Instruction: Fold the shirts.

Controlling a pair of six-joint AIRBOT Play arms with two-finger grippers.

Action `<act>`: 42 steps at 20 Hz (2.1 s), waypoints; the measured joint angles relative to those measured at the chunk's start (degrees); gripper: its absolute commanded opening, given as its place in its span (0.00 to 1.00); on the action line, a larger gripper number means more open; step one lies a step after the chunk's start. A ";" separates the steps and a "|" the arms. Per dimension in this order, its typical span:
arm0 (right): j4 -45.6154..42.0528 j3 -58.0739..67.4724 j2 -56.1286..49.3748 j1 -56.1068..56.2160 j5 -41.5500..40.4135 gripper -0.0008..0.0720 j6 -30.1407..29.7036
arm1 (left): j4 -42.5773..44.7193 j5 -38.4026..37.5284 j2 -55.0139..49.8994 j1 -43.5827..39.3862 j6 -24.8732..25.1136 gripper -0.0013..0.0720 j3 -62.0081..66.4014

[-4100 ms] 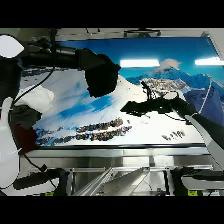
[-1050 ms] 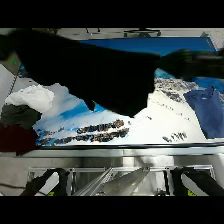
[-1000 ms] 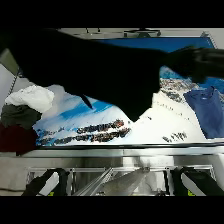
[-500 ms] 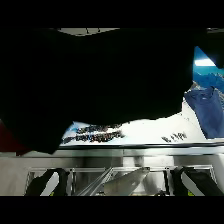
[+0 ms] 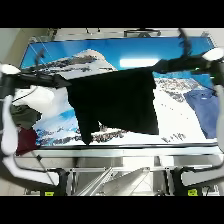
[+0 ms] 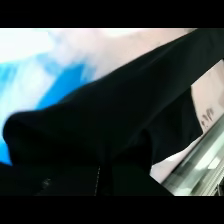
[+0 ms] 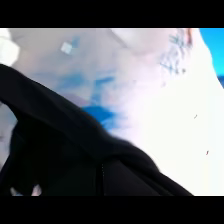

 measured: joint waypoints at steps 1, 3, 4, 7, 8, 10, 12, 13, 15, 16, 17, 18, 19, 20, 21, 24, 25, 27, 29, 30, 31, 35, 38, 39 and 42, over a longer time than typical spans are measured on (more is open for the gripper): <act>0.09 -0.09 -2.91 0.13 -2.29 0.35 0.44 | 0.00 0.26 -4.76 0.37 -0.20 0.07 2.34; 0.87 0.04 -6.34 -0.15 -6.51 0.52 0.66 | -0.04 -0.46 -11.65 1.60 -1.38 0.48 7.54; 1.03 0.35 -7.19 -0.57 -7.69 0.52 1.01 | -0.20 -1.07 -14.21 2.47 -2.69 0.48 10.32; 1.25 1.27 -6.99 -3.69 -7.52 0.51 2.67 | 0.52 -5.16 -17.99 5.49 -5.92 0.48 17.90; 0.83 1.33 -6.34 -5.20 -5.79 0.51 3.67 | 1.95 -7.02 -18.51 6.45 -7.61 0.47 19.82; -1.16 0.46 -4.46 -8.68 -0.83 0.51 5.51 | 5.11 -10.08 -18.18 8.26 -10.78 0.47 21.05; -4.31 -2.91 -2.21 -11.76 3.65 0.51 6.86 | 7.37 -11.98 -15.61 9.77 -12.44 0.47 17.51; -5.84 -5.95 -0.79 -13.31 5.27 0.51 7.06 | 8.04 -12.39 -13.79 10.27 -12.59 0.47 14.21; -8.46 -13.44 1.81 -15.91 6.91 0.51 7.26 | 9.07 -12.33 -8.96 11.08 -11.98 0.47 4.87; -9.27 -17.53 2.89 -16.98 7.08 0.51 7.08 | 9.35 -11.37 -6.49 11.32 -11.39 0.47 -0.15; -9.88 -21.09 3.63 -17.73 7.19 0.51 6.67 | 9.70 -10.23 -4.00 11.50 -10.67 0.47 -5.51; -10.34 -24.68 4.22 -18.23 7.15 0.51 6.14 | 9.73 -8.87 -1.73 11.56 -10.12 0.47 -10.40; -10.64 -27.71 4.61 -18.51 6.86 0.51 5.75 | 9.79 -7.19 0.63 11.56 -9.53 0.47 -15.56; -10.75 -30.51 4.90 -18.67 6.40 0.51 5.38 | 9.99 -5.57 2.51 11.47 -9.03 0.47 -19.89; -10.95 -32.70 5.09 -18.69 5.88 0.51 4.96 | 10.12 -3.56 4.26 11.19 -8.55 0.47 -24.13; -11.17 -37.53 5.44 -18.32 5.03 0.51 3.98 | 9.64 3.17 7.69 9.16 -6.58 0.47 -33.55; -11.17 -38.58 5.49 -18.01 4.92 0.51 3.96 | 9.01 5.51 8.28 8.20 -5.97 0.47 -35.71; -11.19 -40.30 5.55 -16.83 4.26 0.51 3.54 | 7.43 11.43 8.96 5.86 -4.70 0.47 -38.82; -10.97 -41.38 5.62 -15.13 3.69 0.51 3.28 | 5.66 15.85 9.40 3.80 -4.09 0.47 -40.26; -10.62 -41.72 5.62 -14.05 3.41 0.51 3.06 | 4.87 17.57 9.51 3.10 -3.85 0.47 -40.52; -10.23 -41.94 5.64 -13.05 2.93 0.51 2.84 | 4.46 19.12 9.62 2.54 -3.69 0.47 -40.54; -7.74 -42.42 5.64 -9.53 -0.44 0.49 2.21 | 4.61 23.10 9.66 1.62 -3.39 0.03 -39.89; -7.13 -42.62 5.35 -8.02 -3.10 0.04 1.66 | 4.76 23.96 9.66 1.42 -3.23 0.04 -39.06; -6.23 -42.60 5.38 -7.76 -3.10 0.04 1.29 | 4.72 23.58 9.66 1.36 -3.26 0.04 -38.73; -4.22 -41.86 5.92 -7.58 -0.68 0.04 0.20 | 4.50 20.61 10.54 2.03 -3.28 0.03 -36.94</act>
